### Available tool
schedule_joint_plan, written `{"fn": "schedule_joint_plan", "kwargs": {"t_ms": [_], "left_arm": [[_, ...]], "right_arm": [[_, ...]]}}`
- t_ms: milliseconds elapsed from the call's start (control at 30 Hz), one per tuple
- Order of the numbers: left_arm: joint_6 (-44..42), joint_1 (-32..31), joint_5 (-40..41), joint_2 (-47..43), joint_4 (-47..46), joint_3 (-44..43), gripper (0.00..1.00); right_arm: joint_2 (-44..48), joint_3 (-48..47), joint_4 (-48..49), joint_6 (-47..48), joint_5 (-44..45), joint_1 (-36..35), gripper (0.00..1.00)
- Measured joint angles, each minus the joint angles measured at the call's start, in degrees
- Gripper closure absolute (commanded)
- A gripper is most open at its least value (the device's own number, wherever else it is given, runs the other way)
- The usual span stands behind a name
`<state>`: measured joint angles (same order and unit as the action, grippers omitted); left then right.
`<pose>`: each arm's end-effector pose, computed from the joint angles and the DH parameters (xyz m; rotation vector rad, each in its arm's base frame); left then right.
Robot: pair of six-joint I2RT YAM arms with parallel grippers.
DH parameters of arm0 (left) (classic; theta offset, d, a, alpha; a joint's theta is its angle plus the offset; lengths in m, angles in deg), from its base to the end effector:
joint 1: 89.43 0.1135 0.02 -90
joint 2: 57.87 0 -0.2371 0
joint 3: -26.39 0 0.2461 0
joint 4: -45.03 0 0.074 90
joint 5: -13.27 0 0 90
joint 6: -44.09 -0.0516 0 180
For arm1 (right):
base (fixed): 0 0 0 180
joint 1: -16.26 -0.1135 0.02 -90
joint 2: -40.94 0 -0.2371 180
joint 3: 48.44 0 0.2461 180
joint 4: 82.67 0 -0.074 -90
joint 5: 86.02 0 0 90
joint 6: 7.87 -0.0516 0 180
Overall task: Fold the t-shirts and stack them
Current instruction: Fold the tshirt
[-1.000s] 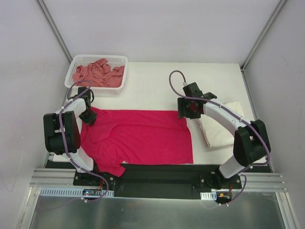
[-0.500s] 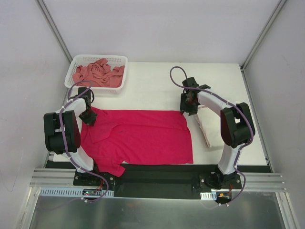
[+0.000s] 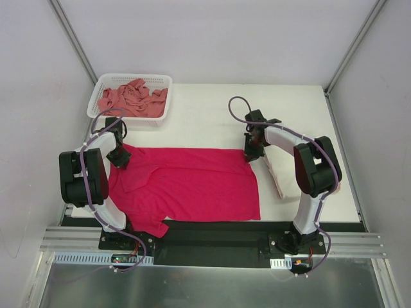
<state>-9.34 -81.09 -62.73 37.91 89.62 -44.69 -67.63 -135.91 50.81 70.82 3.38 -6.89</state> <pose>0.3062 0.0575 0.1305 -1.0977 2.4960 0.2031 0.3427 0.1471 0.1335 -0.2882 2.7512 0.1759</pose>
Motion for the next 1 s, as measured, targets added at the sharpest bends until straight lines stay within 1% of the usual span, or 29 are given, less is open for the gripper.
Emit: {"fn": "schedule_joint_plan", "kwargs": {"t_ms": [133, 233, 500, 533, 567, 633, 667, 700, 767, 867, 1000], "left_arm": [[0.0, 0.0, 0.0, 0.2, 0.0, 0.0, 1.00], [0.0, 0.0, 0.0, 0.2, -0.1, 0.0, 1.00], [0.0, 0.0, -0.1, 0.2, -0.2, 0.0, 1.00], [0.0, 0.0, -0.1, 0.2, -0.2, 0.0, 1.00], [0.0, 0.0, -0.1, 0.2, -0.2, 0.0, 1.00], [0.0, 0.0, -0.2, 0.2, -0.2, 0.0, 1.00], [0.0, 0.0, -0.2, 0.2, -0.2, 0.0, 1.00], [0.0, 0.0, -0.3, 0.2, -0.2, 0.0, 1.00], [0.0, 0.0, -0.3, 0.2, -0.2, 0.0, 1.00], [0.0, 0.0, -0.3, 0.3, -0.2, 0.0, 1.00], [0.0, 0.0, -0.3, 0.3, -0.2, 0.0, 1.00]], "right_arm": [[0.7, 0.1, 0.0, 0.2, 0.1, -0.3, 0.99], [2.2, 0.0, -0.7, 0.4, 2.4, -2.0, 0.98], [2.8, -5.5, -7.4, -0.7, 13.9, -14.2, 0.90], [2.1, -6.6, -8.3, -1.0, 15.1, -15.7, 0.87], [1.1, -7.9, -9.1, -1.3, 16.1, -17.0, 0.82], [-1.9, -10.7, -10.2, -2.0, 18.1, -19.6, 0.76], [-3.2, -11.9, -10.7, -2.2, 18.8, -20.5, 0.66], [-4.8, -13.1, -11.1, -2.4, 19.8, -21.8, 0.60], [-7.0, -14.3, -11.6, -2.7, 21.2, -23.9, 0.53], [-7.6, -14.4, -12.6, -2.6, 22.4, -26.6, 0.49], [-4.8, -12.4, -11.4, -1.6, 23.6, -27.5, 0.48]]}}
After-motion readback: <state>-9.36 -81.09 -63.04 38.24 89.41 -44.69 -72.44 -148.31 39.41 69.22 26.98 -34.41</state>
